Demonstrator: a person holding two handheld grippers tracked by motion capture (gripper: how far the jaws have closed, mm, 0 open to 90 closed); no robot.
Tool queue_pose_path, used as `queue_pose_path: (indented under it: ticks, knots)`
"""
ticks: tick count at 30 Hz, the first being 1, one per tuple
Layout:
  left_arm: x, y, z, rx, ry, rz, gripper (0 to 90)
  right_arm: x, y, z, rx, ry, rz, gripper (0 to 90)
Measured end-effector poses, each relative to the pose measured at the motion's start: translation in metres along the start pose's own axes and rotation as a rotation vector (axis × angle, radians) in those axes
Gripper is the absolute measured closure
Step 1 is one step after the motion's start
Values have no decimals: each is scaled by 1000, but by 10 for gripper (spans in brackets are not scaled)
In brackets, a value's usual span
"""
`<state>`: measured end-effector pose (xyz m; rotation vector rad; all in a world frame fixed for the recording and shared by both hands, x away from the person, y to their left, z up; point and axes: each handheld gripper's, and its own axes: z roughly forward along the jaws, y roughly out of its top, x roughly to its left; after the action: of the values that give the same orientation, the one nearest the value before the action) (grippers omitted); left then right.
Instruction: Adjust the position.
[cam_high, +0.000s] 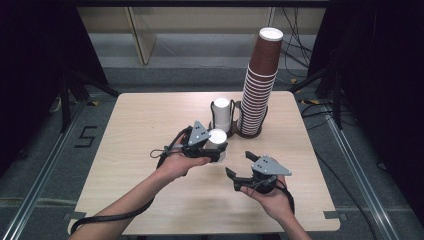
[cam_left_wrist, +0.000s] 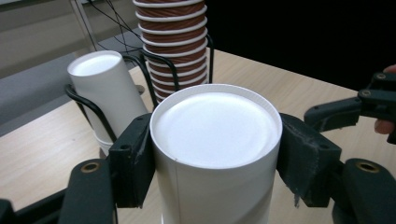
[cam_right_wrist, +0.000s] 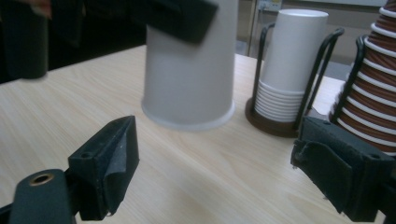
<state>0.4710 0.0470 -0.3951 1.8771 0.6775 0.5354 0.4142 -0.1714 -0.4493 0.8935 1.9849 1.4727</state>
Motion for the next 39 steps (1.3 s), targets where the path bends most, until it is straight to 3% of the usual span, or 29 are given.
queue_pose_path:
  ticks: [2, 4, 6, 7, 9, 10, 11, 14, 16, 22, 26, 27, 29, 32, 34, 35, 36, 38, 39]
  knots:
    - [-4, -3, 1, 4, -10, 1, 333, 5, 3, 0, -4, 26, 19, 128]
    - [-8, -6, 1, 2, -20, -8, 333, 7, 5, 2, -12, 19, 2, 125]
    - [-13, -7, 1, 5, -32, -13, 333, 11, 6, 4, 13, 26, 25, 123]
    - [-15, -8, 1, 4, -35, -19, 333, 11, 6, 5, 10, 19, 4, 123]
    - [-20, -9, 1, -4, -51, -14, 333, 14, 8, 8, 18, 35, 13, 122]
    - [-22, -9, 1, -5, -59, -16, 333, 15, 8, 9, 24, 21, 9, 122]
    - [-24, -9, 1, -9, -62, -18, 333, 13, 7, 12, 20, 20, -18, 123]
    - [-28, -9, 4, -6, -78, -16, 333, 14, 5, 16, 42, 33, -4, 131]
    - [-30, -9, 5, -2, -93, -21, 333, 12, 5, 17, 43, 24, -31, 140]
    - [-37, -8, 10, -7, -117, -29, 333, 11, 4, 20, 58, 25, -9, 172]
    - [-40, -8, 11, -5, -122, -28, 332, 9, 2, 20, 39, 5, -27, 233]
    - [-40, -8, 12, -11, -124, -34, 331, 10, 2, 18, 58, 12, 1, 238]
    - [-41, -9, 12, -9, -125, -35, 328, 8, 1, 17, 40, -5, -30, 251]
    - [-39, -9, 12, -12, -136, -47, 319, 10, -1, 16, 56, 1, -1, 274]
    - [-37, -9, 12, -37, -144, -60, 300, 9, 0, 16, 38, -10, -16, 286]
    - [-36, -7, 10, -52, -141, -73, 251, 11, 0, 15, 46, -23, 28, 288]
    - [-34, -5, 9, -63, -138, -73, 211, 7, 0, 14, 45, -21, 4, 289]
    - [-32, -2, 4, -90, -130, -76, 155, 4, 0, 14, 49, -23, 21, 289]
    - [-30, 0, 0, -101, -124, -67, 143, 2, -1, 14, 48, -31, 52, 289]
